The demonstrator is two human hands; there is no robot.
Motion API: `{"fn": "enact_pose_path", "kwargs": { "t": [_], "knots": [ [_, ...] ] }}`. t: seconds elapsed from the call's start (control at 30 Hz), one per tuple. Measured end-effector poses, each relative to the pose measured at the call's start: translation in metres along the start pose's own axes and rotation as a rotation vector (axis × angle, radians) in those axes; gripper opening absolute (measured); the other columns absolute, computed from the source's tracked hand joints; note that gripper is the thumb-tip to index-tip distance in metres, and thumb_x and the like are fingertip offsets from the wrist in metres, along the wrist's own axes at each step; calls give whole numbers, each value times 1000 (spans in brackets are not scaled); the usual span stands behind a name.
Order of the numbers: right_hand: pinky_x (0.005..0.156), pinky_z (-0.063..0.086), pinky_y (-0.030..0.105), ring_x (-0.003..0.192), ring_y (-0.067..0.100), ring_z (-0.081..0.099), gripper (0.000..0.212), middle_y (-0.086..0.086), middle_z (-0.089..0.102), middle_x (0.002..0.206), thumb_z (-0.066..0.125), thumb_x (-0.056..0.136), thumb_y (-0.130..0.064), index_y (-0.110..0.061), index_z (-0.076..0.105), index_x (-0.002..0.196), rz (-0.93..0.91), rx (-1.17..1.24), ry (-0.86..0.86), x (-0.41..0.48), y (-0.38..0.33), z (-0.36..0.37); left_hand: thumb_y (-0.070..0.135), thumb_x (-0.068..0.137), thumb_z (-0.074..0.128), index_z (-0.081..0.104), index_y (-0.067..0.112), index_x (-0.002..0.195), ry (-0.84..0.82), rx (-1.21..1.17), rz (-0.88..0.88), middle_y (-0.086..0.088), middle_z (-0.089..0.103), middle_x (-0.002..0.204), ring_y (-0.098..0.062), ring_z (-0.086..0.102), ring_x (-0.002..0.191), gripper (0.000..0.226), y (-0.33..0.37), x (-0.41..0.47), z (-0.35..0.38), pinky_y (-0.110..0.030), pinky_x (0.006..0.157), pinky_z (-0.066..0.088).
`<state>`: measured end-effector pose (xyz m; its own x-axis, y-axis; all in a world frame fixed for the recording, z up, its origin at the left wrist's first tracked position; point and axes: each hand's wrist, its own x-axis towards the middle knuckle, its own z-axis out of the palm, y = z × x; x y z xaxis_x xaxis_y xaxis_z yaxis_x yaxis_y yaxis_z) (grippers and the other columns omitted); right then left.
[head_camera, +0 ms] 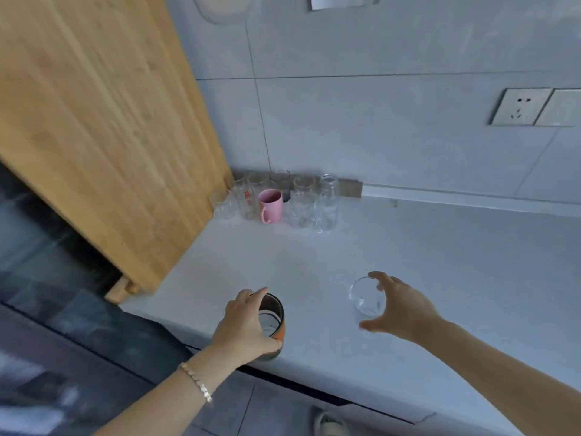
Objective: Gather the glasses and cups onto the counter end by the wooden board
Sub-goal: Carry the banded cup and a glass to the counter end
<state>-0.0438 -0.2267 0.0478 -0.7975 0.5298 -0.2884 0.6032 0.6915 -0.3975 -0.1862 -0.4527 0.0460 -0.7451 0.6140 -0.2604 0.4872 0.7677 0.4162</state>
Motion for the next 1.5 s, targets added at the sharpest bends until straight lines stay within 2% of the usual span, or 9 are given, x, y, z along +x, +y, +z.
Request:
{"fn": "enact_pose_path", "kwargs": {
  "t": [0.4, 0.57, 0.8, 1.0, 1.13, 1.3, 1.4, 1.5],
  "knots": [
    [96, 46, 30, 119, 19, 55, 97, -6, 48, 137, 77, 63, -49, -31, 24, 143, -82, 11, -124, 177, -97, 9, 32, 70, 74, 27, 24, 141, 41, -40, -182, -4, 29, 136, -29, 26, 131, 86, -94, 163, -72, -31, 102, 35],
    [94, 46, 28, 116, 19, 56, 97, -7, 47, 136, 76, 64, -50, -32, 23, 143, -13, 41, -99, 216, -140, 33, 31, 70, 74, 30, 21, 141, 50, -47, -185, -8, 30, 134, -28, 27, 130, 84, -143, 235, -88, -30, 103, 35],
    [91, 46, 28, 114, 19, 58, 95, -5, 50, 132, 79, 63, -47, -29, 27, 141, 189, 130, -33, 242, -200, 72, 26, 70, 74, 33, 18, 141, 31, -86, -60, -10, 34, 134, -26, 35, 128, 82, -191, 318, -113, -29, 103, 38],
    [88, 45, 28, 114, 25, 57, 90, 0, 47, 132, 79, 67, -39, -23, 28, 139, 362, 297, 54, 273, -255, 103, 29, 72, 73, 33, 18, 142, 36, -64, 17, -11, 34, 136, -29, 35, 127, 82, -213, 340, -118, -31, 107, 32],
    [94, 46, 35, 117, 29, 52, 88, 4, 44, 135, 79, 67, -36, -20, 28, 137, 415, 348, 108, 304, -289, 124, 35, 76, 69, 27, 23, 144, 41, -29, 43, -10, 30, 139, -29, 30, 131, 81, -220, 341, -111, -34, 112, 30],
    [100, 42, 38, 122, 31, 45, 91, 10, 40, 135, 80, 69, -31, -15, 25, 139, 511, 451, 163, 325, -319, 146, 41, 77, 65, 21, 27, 146, 65, 45, 47, -7, 28, 143, -30, 29, 132, 83, -225, 340, -106, -34, 110, 30],
    [103, 39, 38, 128, 34, 38, 95, 13, 28, 142, 76, 73, -11, -16, 15, 146, 513, 641, 158, 325, -322, 156, 41, 77, 64, 18, 27, 147, 63, 60, 58, -8, 25, 145, -30, 28, 133, 85, -226, 340, -104, -35, 111, 30],
    [105, 40, 38, 128, 32, 41, 89, 11, 20, 145, 65, 79, 2, -18, 11, 148, 480, 717, 138, 325, -317, 162, 40, 79, 63, 16, 27, 147, 55, 68, 56, -9, 24, 146, -31, 25, 135, 84, -226, 339, -103, -36, 112, 28]
  ]
}}
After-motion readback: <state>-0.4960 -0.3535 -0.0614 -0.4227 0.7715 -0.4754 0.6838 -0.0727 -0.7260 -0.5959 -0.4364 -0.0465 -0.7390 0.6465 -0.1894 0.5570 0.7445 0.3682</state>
